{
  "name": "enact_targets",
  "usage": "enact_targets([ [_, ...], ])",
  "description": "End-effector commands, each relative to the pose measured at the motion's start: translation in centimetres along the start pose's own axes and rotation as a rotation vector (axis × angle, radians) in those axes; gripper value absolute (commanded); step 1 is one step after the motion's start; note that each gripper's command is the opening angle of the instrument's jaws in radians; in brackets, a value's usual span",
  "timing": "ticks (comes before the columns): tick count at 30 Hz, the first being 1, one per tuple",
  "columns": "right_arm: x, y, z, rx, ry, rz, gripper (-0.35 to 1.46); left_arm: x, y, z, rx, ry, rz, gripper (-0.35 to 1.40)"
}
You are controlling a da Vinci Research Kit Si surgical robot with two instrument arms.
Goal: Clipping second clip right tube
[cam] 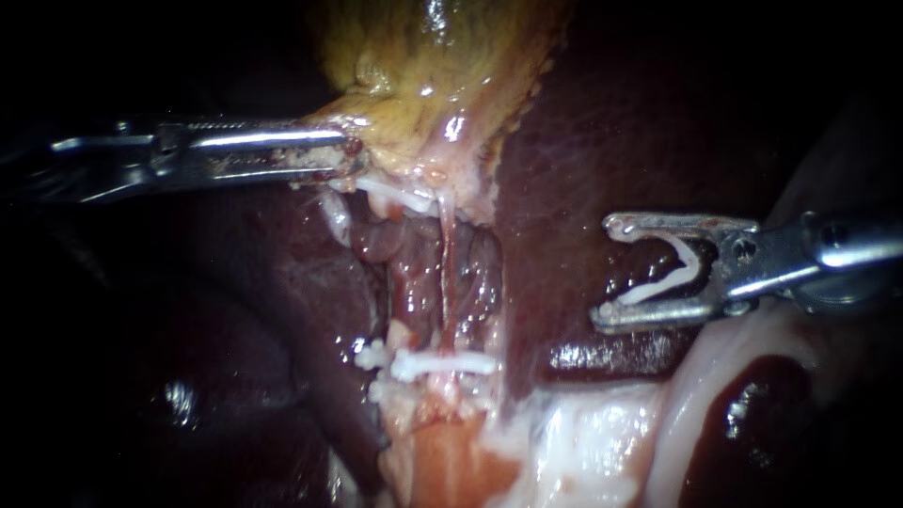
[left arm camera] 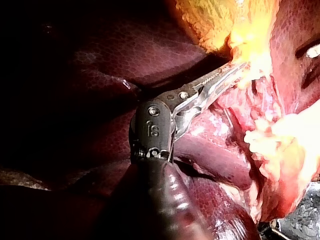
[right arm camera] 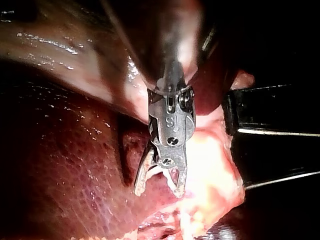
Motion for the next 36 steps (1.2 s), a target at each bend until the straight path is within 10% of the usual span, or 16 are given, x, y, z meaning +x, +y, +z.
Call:
enact_targets([
  [1, 0.00, 0.00, 0.00, 0.000, 0.000, 0.000, 0.50, 0.01, 0.00, -0.01, -0.001, 0.000, 0.000, -0.35],
  [15, -0.01, 0.00, 0.01, 0.000, 0.000, 0.000, 0.50, 0.67, -0.11, -0.77, 0.022, 0.043, -0.030, -0.35],
  [24, 0.03, 0.01, 0.07, 0.011, 0.000, 0.002, 0.50, 0.63, -0.10, -0.74, 0.028, 0.046, -0.029, -0.35],
  [36, 0.30, 0.01, 0.57, 0.183, -0.006, 0.145, 0.49, 0.59, -0.09, -0.71, 0.031, 0.047, -0.027, -0.35],
])
